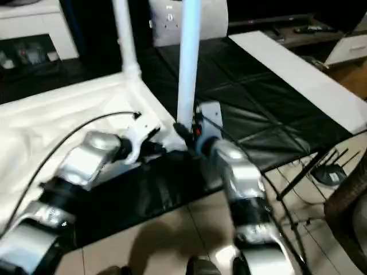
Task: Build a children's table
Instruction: Rotate leg to tighten
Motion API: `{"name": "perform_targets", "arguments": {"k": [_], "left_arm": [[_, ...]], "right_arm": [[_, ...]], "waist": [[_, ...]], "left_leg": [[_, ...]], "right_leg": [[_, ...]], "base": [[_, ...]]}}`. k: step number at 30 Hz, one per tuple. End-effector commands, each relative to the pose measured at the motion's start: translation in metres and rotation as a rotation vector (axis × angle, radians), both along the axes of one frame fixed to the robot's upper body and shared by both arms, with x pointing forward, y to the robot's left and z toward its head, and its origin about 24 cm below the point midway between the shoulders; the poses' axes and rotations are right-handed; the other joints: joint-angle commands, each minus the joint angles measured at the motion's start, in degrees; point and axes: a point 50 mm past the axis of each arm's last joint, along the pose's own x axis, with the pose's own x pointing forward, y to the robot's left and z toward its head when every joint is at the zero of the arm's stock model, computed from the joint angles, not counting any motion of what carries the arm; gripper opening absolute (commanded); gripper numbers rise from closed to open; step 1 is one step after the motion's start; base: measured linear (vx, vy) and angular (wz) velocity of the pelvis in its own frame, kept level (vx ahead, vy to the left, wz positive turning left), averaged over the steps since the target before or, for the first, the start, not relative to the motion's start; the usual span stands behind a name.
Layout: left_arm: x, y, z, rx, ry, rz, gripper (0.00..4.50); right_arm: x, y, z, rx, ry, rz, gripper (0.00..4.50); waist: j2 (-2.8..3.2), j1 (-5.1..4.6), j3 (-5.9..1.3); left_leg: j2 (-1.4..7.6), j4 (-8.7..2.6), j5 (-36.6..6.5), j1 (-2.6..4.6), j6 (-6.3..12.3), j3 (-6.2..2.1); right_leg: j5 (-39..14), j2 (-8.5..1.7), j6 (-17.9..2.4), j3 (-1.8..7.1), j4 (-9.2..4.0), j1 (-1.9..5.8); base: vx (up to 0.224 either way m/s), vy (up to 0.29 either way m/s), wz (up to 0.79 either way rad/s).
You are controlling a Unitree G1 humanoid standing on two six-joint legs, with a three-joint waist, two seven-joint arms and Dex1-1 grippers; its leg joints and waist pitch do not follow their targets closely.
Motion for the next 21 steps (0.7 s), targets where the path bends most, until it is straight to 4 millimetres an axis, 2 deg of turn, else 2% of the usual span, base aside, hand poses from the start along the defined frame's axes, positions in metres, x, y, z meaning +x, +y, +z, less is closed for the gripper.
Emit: {"name": "perform_targets", "arguments": {"k": [1, 2, 3, 4, 5, 8, 9, 10, 11, 13, 14, 15, 16, 17, 18, 20, 21], "left_arm": [[0.006, -0.016, 0.027, -0.067, -0.113, -0.029, 0.00], [0.006, -0.014, 0.027, -0.052, -0.116, -0.040, 0.00], [0.006, -0.013, 0.026, -0.046, -0.117, -0.044, 0.00], [0.005, -0.012, 0.026, -0.040, -0.118, -0.047, 0.00], [0.005, -0.010, 0.025, -0.029, -0.121, -0.057, 0.00], [0.003, -0.004, 0.022, -0.015, -0.117, -0.083, 0.00], [0.002, -0.001, 0.020, -0.007, -0.108, -0.094, 0.00], [0.000, 0.004, 0.016, -0.003, -0.096, -0.127, 0.00], [0.000, 0.007, 0.015, -0.004, -0.090, -0.138, 0.00], [0.000, 0.009, 0.014, -0.003, -0.085, -0.143, 0.00], [-0.001, 0.011, 0.012, 0.006, -0.081, -0.176, 0.00], [-0.002, 0.013, 0.011, 0.013, -0.077, -0.217, 0.00], [-0.004, 0.016, 0.010, 0.019, -0.069, -0.261, 0.00], [-0.006, 0.019, 0.009, 0.034, -0.062, -0.293, 0.00], [-0.006, 0.020, 0.008, 0.043, -0.057, -0.309, 0.00], [-0.012, 0.024, 0.007, 0.060, -0.044, -0.420, 0.00], [-0.013, 0.025, 0.007, 0.064, -0.043, -0.454, 0.00]], "right_arm": [[-0.005, 0.025, -0.006, 0.103, 0.050, 0.075, 2.31], [-0.004, 0.024, -0.005, 0.100, 0.039, 0.070, 2.31], [-0.004, 0.024, -0.004, 0.099, 0.034, 0.069, 2.55], [-0.004, 0.023, -0.003, 0.099, 0.025, 0.069, 2.55], [-0.004, 0.020, -0.003, 0.085, 0.010, 0.069, 2.76], [-0.005, 0.011, -0.002, 0.046, -0.031, 0.081, 2.96], [-0.007, 0.006, -0.002, 0.025, -0.051, 0.096, 3.06], [-0.012, -0.004, 0.002, 0.002, -0.106, 0.168, 3.15], [-0.016, -0.010, 0.003, 0.001, -0.112, 0.203, 3.23], [-0.018, -0.014, 0.004, 0.002, -0.110, 0.220, 3.39], [-0.022, -0.021, 0.005, -0.010, -0.120, 0.256, 3.46], [-0.025, -0.029, 0.006, -0.025, -0.129, 0.294, 3.65], [-0.030, -0.036, 0.008, -0.041, -0.138, 0.338, 3.75], [-0.033, -0.043, 0.009, -0.056, -0.141, 0.376, 3.75], [-0.035, -0.046, 0.010, -0.063, -0.142, 0.395, 3.82], [-0.043, -0.059, 0.014, -0.083, -0.145, 0.485, 3.96], [-0.044, -0.062, 0.014, -0.091, -0.145, 0.507, 4.19]], "waist": [[0.42, 0.48, -5.20], [0.40, 0.68, -5.24], [0.45, 0.71, -5.29], [0.44, 0.77, -5.38], [0.47, 0.85, -5.46], [0.52, 0.90, -5.41], [0.48, 1.00, -5.40], [0.11, 1.19, -5.35], [0.27, 1.46, -5.29], [0.24, 1.65, -5.24], [0.27, 1.65, -5.09], [0.12, 1.86, -4.95], [0.11, 1.88, -4.87], [0.42, 2.13, -4.72], [0.29, 2.11, -4.79], [0.74, 2.24, -4.64], [0.51, 2.44, -4.65]], "left_leg": [[1.17, -3.65, -13.60, 0.91, 2.81, -0.55], [1.22, -3.67, -12.41, 0.89, 3.41, -0.48], [1.25, -3.67, -11.84, 0.91, 3.71, -0.46], [1.22, -3.64, -10.54, 0.76, 4.28, -0.45], [1.23, -3.63, -9.66, 0.69, 4.70, -0.46], [1.30, -3.65, -8.82, 0.62, 5.22, -0.44], [1.36, -3.65, -9.02, 0.68, 5.25, -0.34], [1.33, -3.66, -8.99, 0.68, 5.25, -0.38], [1.34, -3.67, -9.27, 0.68, 5.46, -0.30], [1.39, -3.68, -9.56, 0.71, 5.73, -0.28], [1.49, -3.79, -10.25, 0.77, 5.45, -0.31], [1.36, -3.84, -11.85, 0.81, 5.09, -0.34], [1.37, -3.86, -12.29, 0.84, 5.05, -0.28], [1.46, -3.97, -13.33, 1.04, 4.73, -0.36], [1.49, -3.98, -13.16, 0.97, 4.37, -0.39], [1.51, -4.02, -14.36, 1.16, 4.13, -0.43], [1.66, -4.05, -14.81, 1.31, 4.25, -0.39]], "right_leg": [[-18.31, -3.01, -11.09, 1.96, -4.17, 3.28], [-16.13, -2.97, -11.72, 2.05, -3.92, 3.40], [-15.02, -2.97, -12.09, 2.10, -3.77, 3.44], [-13.33, -3.04, -12.60, 2.07, -3.57, 3.67], [-12.17, -3.05, -12.91, 2.08, -3.39, 3.82], [-10.90, -3.09, -13.60, 2.07, -3.22, 3.90], [-11.05, -3.06, -13.38, 2.16, -3.26, 3.88], [-11.38, -3.02, -13.15, 2.07, -3.38, 4.02], [-11.75, -3.02, -12.93, 2.16, -3.31, 4.02], [-12.14, -3.04, -12.78, 2.22, -3.34, 3.99], [-13.45, -3.08, -12.74, 2.18, -3.50, 3.74], [-16.85, -3.12, -11.50, 2.12, -3.91, 3.87], [-17.92, -3.12, -11.03, 2.17, -4.14, 3.74], [-19.75, -3.06, -10.27, 2.14, -4.43, 3.56], [-19.21, -3.02, -10.52, 2.19, -4.15, 3.53], [-20.14, -3.07, -10.61, 2.16, -4.39, 3.39], [-20.36, -3.09, -10.50, 2.26, -4.45, 3.35]], "base": [[0.000, 0.000, 0.00], [0.000, 0.000, 0.00], [0.000, 0.000, 0.00], [0.000, 0.000, 0.00], [0.000, 0.000, 0.00], [0.000, 0.000, 0.00], [0.000, 0.000, 0.00], [0.000, 0.000, 0.00], [0.000, 0.000, 0.00], [0.000, 0.000, 0.00], [0.000, 0.000, 0.00], [0.000, 0.000, 0.00], [0.000, 0.000, 0.00], [0.000, 0.000, 0.00], [0.000, 0.000, 0.00], [0.000, 0.000, 0.00], [0.000, 0.000, 0.00]]}}
